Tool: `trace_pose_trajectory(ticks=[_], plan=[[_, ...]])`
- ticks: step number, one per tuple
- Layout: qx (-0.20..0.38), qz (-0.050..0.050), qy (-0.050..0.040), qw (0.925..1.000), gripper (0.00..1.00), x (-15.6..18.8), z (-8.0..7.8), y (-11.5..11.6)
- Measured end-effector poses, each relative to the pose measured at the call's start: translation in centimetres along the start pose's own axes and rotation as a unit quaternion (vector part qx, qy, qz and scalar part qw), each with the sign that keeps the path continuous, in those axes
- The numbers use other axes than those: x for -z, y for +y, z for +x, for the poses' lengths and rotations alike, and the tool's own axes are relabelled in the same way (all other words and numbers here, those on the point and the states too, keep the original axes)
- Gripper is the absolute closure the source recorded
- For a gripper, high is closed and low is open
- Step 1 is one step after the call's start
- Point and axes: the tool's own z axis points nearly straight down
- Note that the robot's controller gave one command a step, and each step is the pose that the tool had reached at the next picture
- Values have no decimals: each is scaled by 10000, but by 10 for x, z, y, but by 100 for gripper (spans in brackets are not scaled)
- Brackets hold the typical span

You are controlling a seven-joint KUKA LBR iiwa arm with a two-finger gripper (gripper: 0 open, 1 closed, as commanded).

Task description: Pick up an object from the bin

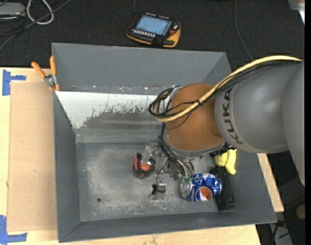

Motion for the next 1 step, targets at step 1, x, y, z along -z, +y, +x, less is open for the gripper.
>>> trace_pose_trajectory(ticks=[1], plan=[[202,15,9,9998,0,-10,4,-52]])
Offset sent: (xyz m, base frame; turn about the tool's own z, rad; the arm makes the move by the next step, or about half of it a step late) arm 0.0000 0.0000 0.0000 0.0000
